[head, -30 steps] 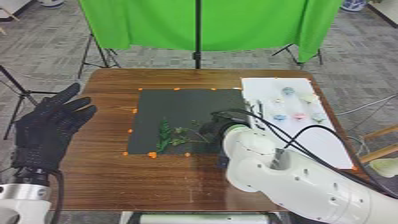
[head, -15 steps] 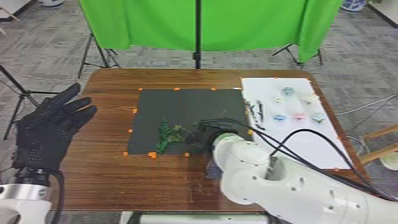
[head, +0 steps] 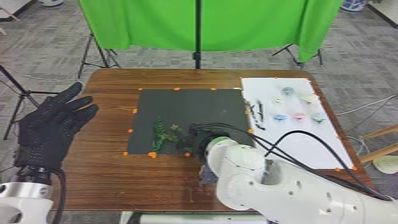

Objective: Arrange flowers

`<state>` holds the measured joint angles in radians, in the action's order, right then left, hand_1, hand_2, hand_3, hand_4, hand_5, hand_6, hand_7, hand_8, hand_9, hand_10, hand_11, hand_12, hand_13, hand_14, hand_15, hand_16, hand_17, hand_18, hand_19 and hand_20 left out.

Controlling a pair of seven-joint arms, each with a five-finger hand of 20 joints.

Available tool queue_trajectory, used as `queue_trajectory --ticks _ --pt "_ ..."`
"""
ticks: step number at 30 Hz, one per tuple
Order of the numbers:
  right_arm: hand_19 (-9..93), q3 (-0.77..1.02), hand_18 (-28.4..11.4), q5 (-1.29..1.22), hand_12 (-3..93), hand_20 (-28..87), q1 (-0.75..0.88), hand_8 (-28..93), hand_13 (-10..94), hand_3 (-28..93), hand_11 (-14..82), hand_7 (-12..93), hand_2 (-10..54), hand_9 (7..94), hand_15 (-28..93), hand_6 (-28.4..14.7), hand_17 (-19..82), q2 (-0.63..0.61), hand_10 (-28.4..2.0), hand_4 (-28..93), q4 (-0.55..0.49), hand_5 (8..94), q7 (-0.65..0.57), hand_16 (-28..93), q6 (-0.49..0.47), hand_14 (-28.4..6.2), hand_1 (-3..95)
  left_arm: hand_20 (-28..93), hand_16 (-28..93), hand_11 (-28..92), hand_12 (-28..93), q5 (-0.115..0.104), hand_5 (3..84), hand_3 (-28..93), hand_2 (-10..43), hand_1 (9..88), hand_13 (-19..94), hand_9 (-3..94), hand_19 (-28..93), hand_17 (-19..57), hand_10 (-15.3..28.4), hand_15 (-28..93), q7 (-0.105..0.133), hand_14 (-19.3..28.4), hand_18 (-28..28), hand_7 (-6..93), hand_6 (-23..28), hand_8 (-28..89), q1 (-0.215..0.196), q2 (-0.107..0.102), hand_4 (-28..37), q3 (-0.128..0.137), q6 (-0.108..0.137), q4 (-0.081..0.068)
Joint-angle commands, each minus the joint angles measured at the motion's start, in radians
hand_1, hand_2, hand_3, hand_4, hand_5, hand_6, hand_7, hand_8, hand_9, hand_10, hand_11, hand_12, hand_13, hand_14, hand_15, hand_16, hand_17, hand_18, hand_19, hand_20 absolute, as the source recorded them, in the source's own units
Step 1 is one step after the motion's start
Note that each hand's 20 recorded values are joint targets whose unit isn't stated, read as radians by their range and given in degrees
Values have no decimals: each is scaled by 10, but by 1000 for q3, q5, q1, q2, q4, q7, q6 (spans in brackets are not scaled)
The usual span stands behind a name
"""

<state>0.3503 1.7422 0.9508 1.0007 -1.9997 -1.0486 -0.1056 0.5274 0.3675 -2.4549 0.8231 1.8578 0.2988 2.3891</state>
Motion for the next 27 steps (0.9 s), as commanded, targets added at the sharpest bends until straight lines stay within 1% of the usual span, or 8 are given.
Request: queue_trajectory --ticks 1,9,13,16,19,21,24,27 --pt "932 -6 -213 19 166 295 -13 -103 914 676 256 129 121 920 539 -92 585 25 -162 -169 0 741 3 186 5 -69 176 158 -131 323 86 4 368 780 82 202 198 298 533 -100 210 572 -10 263 215 94 110 -75 -2 1 -283 -9 6 -6" --pt "932 -101 -206 163 162 287 -98 -100 931 675 256 135 118 932 530 -92 606 -49 -160 -167 -18 758 -8 176 109 -61 172 162 -133 326 86 -2 369 779 82 202 200 299 533 -100 208 575 14 261 215 94 109 -73 -53 8 -283 17 15 4" --pt "932 -53 -199 143 159 280 -100 -96 937 679 264 143 114 937 533 -87 625 -91 -156 -166 -43 764 -3 174 152 -55 172 163 -131 328 87 -5 367 776 83 204 205 301 534 -100 204 574 25 258 216 98 107 -74 -71 8 -283 28 18 7" --pt "932 -3 -195 145 158 278 -84 -96 937 683 272 148 111 937 540 -87 632 -127 -155 -167 -61 772 14 170 179 -53 174 164 -129 329 88 -5 365 773 85 205 209 304 535 -100 203 572 22 258 219 103 106 -75 -84 21 -283 45 5 5" --pt "932 45 -197 153 155 279 -73 -96 937 689 266 148 109 937 536 -86 627 -159 -156 -169 -56 767 14 167 210 -53 179 165 -127 328 89 -13 364 769 87 202 212 306 538 -99 202 571 45 258 222 105 105 -77 -110 32 -283 63 11 4" --pt "932 70 -201 148 160 264 -69 -98 929 693 247 147 107 929 520 -85 608 -191 -163 -172 -46 749 10 180 223 -64 186 166 -124 328 90 -14 362 768 87 199 216 307 541 -98 202 568 51 259 223 108 103 -78 -127 42 -283 77 7 6" --pt "931 134 -211 131 160 158 -42 -99 879 701 240 141 99 870 520 -87 566 -220 -182 -176 -20 705 -7 173 229 -91 198 171 -120 327 92 -11 361 767 86 197 220 309 550 -95 202 568 55 263 226 111 100 -79 -148 52 -283 87 1 9" --pt "932 178 -215 134 149 36 -30 -98 823 704 226 129 85 808 524 -93 529 -240 -199 -179 24 655 -29 151 217 -118 218 174 -118 324 94 -7 361 766 86 194 222 312 555 -94 201 566 53 264 229 114 100 -80 -141 57 -283 78 -3 7"
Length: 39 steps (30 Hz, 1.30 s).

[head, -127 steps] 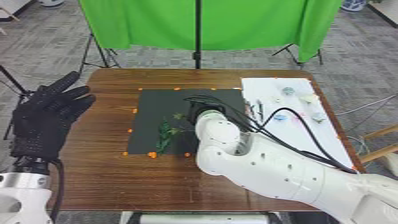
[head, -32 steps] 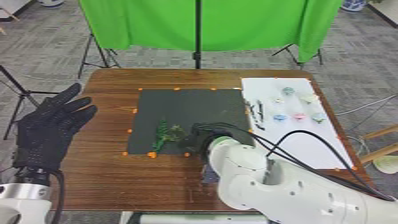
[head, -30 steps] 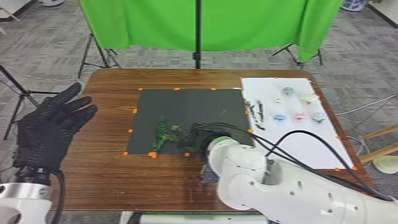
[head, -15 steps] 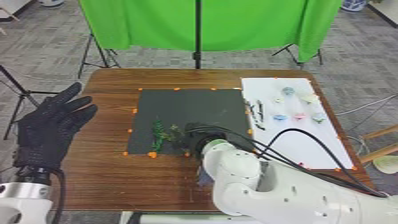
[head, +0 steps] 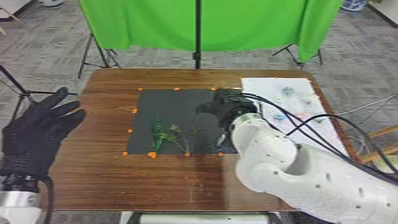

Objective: Arrange flowers

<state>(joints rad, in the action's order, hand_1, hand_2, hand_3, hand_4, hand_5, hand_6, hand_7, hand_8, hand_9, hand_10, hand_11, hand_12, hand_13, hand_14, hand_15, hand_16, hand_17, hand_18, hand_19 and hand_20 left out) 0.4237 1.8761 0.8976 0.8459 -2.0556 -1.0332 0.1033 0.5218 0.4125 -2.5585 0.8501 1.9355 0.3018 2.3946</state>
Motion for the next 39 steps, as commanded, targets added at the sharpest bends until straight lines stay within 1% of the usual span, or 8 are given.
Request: queue_trajectory --ticks 1,4,8,16,22,31,35,39 --pt "932 114 -216 -11 147 19 22 -98 815 705 223 127 80 797 523 -95 523 -91 -202 -178 96 647 -52 147 -1 -123 223 175 -117 323 95 -1 361 766 86 193 222 312 556 -94 201 566 7 265 229 115 100 -80 -34 32 -283 -4 -10 -1" --pt "931 121 -220 -17 142 -35 16 -100 790 710 219 128 58 757 529 -98 508 -112 -210 -181 139 623 -75 136 -5 -134 242 175 -114 320 97 4 361 765 86 189 224 314 556 -94 202 565 -5 267 229 117 99 -80 -31 44 -283 -9 -28 -8" --pt "932 115 -221 -40 142 -52 1 -98 774 710 220 130 38 734 539 -101 502 -124 -211 -187 193 606 -94 134 -43 -136 259 176 -111 313 99 6 361 762 85 184 223 316 558 -94 202 562 -13 269 231 117 99 -81 -34 53 -283 -11 -29 -8" --pt "932 78 -218 -46 150 -37 -3 -99 770 701 249 132 2 736 566 -102 501 -104 -206 -197 227 597 -105 134 -129 -133 278 175 -109 307 105 -2 363 765 84 182 224 318 557 -94 203 560 -7 269 231 116 98 -81 -7 42 -283 -43 -19 -13" --pt "932 2 -214 32 152 -19 -30 -99 773 696 264 136 -12 743 576 -95 504 -86 -202 -201 243 593 -101 134 -139 -127 287 171 -108 308 107 0 365 767 84 187 225 320 550 -96 202 560 -19 269 228 118 99 -81 23 35 -283 -64 -22 -21" --pt "932 -16 -212 1 151 -6 -42 -101 783 686 267 121 -18 750 579 -92 513 -47 -201 -203 281 565 -127 135 -183 -124 283 166 -108 309 108 0 365 770 84 190 225 320 547 -97 203 561 -15 269 226 115 99 -80 35 28 -283 -78 -26 -24" --pt "932 -22 -206 -13 151 -4 -42 -98 793 682 265 105 -25 750 575 -103 525 -32 -203 -203 304 528 -137 134 -200 -119 282 165 -109 309 108 1 366 770 84 190 224 320 547 -98 204 562 -17 270 226 115 100 -80 41 26 -283 -79 -27 -26" --pt "932 -116 -204 -1 153 -3 -89 -93 797 675 271 105 -36 753 573 -104 528 -13 -203 -205 333 525 -134 136 -171 -116 286 164 -109 310 108 1 366 771 83 192 224 320 546 -98 203 563 -19 270 225 115 100 -80 47 26 -283 -83 -31 -30"
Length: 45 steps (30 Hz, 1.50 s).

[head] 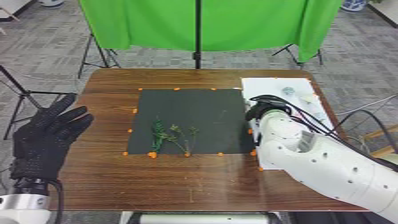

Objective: Arrange flowers

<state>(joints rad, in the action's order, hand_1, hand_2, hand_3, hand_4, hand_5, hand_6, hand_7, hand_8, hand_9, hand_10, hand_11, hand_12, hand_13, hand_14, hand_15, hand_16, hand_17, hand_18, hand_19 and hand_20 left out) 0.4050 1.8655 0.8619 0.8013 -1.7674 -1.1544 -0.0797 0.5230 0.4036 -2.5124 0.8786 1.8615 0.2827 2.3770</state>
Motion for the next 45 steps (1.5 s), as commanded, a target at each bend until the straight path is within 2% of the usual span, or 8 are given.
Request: queue_trajectory --ticks 1,7,12,17,26,33,36,45 --pt "932 -125 -204 34 154 -3 -64 -92 798 675 272 108 -38 754 572 -101 529 43 -201 -206 51 533 -3 137 9 -116 287 164 -109 310 108 -1 366 771 83 192 224 319 546 -98 204 563 -8 270 225 115 100 -80 -2 -3 -283 -9 -10 -10" --pt "932 -262 -195 143 154 -110 -114 -110 825 694 276 159 -75 794 517 -50 521 83 -165 -221 87 639 -18 142 112 -98 352 162 -110 311 108 4 368 772 83 194 222 319 545 -99 205 563 -23 269 225 115 101 -80 35 -10 -283 -26 -26 -20" --pt "932 -300 -152 210 163 -100 -129 18 904 688 267 178 -82 892 459 -17 590 65 -114 -276 107 794 -27 190 193 -57 517 160 -110 311 107 3 367 771 83 194 222 319 544 -99 205 565 -15 270 224 115 100 -80 23 -12 -283 -25 -21 -16" --pt "932 -311 -137 237 187 -76 -144 43 935 690 252 178 -86 929 447 -15 619 29 -88 -282 119 842 -33 210 243 -40 557 159 -111 311 108 0 367 772 82 193 222 319 544 -99 204 565 -2 269 224 116 100 -80 10 -11 -283 -24 -18 -15" --pt "932 -297 -134 293 167 10 -208 58 937 703 302 167 -95 937 511 -17 639 -11 -77 -283 119 869 -40 185 343 -29 567 158 -111 310 107 -1 366 772 82 192 222 320 543 -100 203 566 4 270 224 116 100 -80 4 -14 -283 -18 -13 -12" --pt "932 -250 -135 305 158 40 -215 61 937 707 318 165 -95 937 529 -19 642 -18 -77 -283 42 875 -25 177 373 -29 571 158 -111 310 108 2 366 771 83 192 224 321 544 -100 202 564 0 269 225 118 99 -81 -8 -18 -283 -2 -8 -5" --pt "932 -240 -135 312 152 49 -206 60 937 712 328 162 -95 937 535 -22 644 6 -78 -283 2 877 -16 172 364 -30 571 158 -110 311 108 1 366 771 83 192 225 322 545 -100 201 565 5 270 225 118 99 -81 -15 -17 -283 1 -4 -2" --pt "932 -226 -142 303 146 69 -136 61 937 719 335 157 -95 937 543 -26 645 80 -81 -283 -69 882 12 165 273 -35 570 158 -110 308 108 6 367 769 84 194 228 327 546 -100 203 564 -12 271 227 120 98 -82 1 -21 -283 0 -8 -3"
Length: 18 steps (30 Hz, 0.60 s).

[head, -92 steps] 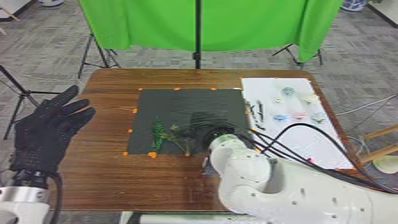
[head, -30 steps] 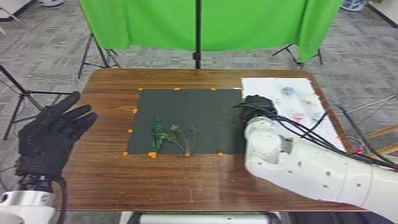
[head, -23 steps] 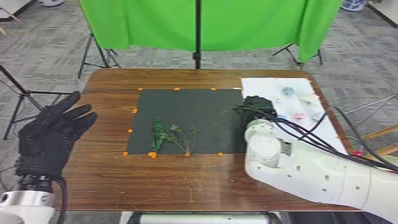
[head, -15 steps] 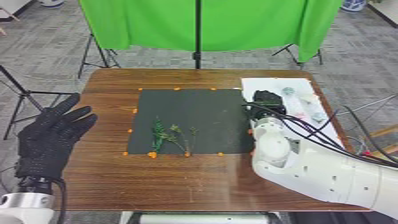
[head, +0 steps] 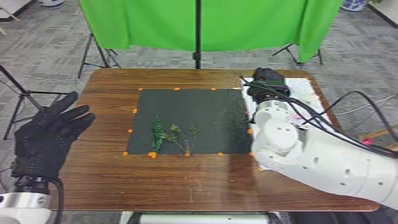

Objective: Arrange flowers

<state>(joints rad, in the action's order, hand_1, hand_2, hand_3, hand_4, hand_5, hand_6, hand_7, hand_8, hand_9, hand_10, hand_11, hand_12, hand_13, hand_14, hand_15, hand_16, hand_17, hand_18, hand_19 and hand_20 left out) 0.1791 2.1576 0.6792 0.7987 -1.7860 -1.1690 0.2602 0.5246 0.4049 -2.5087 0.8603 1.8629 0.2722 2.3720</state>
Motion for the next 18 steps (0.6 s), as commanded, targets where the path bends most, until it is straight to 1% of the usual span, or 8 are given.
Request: queue_trajectory --ticks 1,5,8,12,13,16,17,18 --pt "932 -1 -142 -4 145 71 54 62 937 718 335 157 -95 937 544 -26 644 86 -80 -283 -56 883 30 164 -84 -36 569 157 -110 308 109 4 368 770 85 194 228 327 546 -100 203 564 -7 271 227 120 99 -82 -8 -4 -283 -1 4 3" --pt "932 12 -146 -18 143 84 107 64 937 716 332 156 -95 937 542 -24 641 97 -82 -283 -70 882 35 163 -122 -38 563 157 -110 308 109 0 368 769 85 195 229 326 546 -100 203 564 -2 271 227 120 99 -82 -15 -4 -283 0 12 6" --pt "932 9 -148 -24 143 91 126 63 937 714 332 154 -95 937 543 -25 639 106 -82 -283 -74 882 28 162 -136 -39 563 157 -109 310 110 1 368 768 85 195 232 330 546 -101 204 567 -10 275 227 121 98 -82 -18 0 -283 2 9 7" --pt "932 12 -149 -35 142 98 148 63 937 717 331 153 -95 937 542 -25 637 120 -84 -283 -78 882 22 161 -154 -40 562 157 -109 310 110 3 368 767 86 196 233 331 547 -101 205 567 -18 276 228 121 98 -83 -8 0 -283 -1 4 4" --pt "932 12 -150 -32 142 99 152 62 937 718 331 152 -95 937 542 -26 637 125 -85 -283 -75 882 26 161 -157 -40 562 157 -109 310 110 4 368 766 86 196 234 332 547 -101 206 567 -22 277 229 122 98 -83 -2 0 -283 -4 6 3" --pt "932 0 -150 -33 142 101 153 59 937 719 329 150 -95 937 541 -28 636 130 -86 -283 -76 880 29 161 -168 -41 561 157 -108 309 111 4 369 766 86 196 236 335 549 -101 206 567 -23 278 230 121 98 -83 0 -1 -283 -4 3 2" --pt "932 1 -151 -37 142 101 155 58 937 719 328 149 -95 937 539 -28 635 133 -86 -283 -75 879 32 161 -176 -41 561 157 -108 309 111 5 370 766 86 196 237 336 549 -101 206 567 -25 279 231 122 97 -83 3 -1 -283 -6 6 3" --pt "932 0 -152 -37 142 104 156 56 937 719 324 147 -95 937 536 -28 633 132 -87 -283 -76 877 33 161 -184 -41 560 157 -107 309 112 5 370 766 86 195 238 337 550 -101 206 567 -29 280 231 123 97 -83 7 -1 -283 -6 2 1"
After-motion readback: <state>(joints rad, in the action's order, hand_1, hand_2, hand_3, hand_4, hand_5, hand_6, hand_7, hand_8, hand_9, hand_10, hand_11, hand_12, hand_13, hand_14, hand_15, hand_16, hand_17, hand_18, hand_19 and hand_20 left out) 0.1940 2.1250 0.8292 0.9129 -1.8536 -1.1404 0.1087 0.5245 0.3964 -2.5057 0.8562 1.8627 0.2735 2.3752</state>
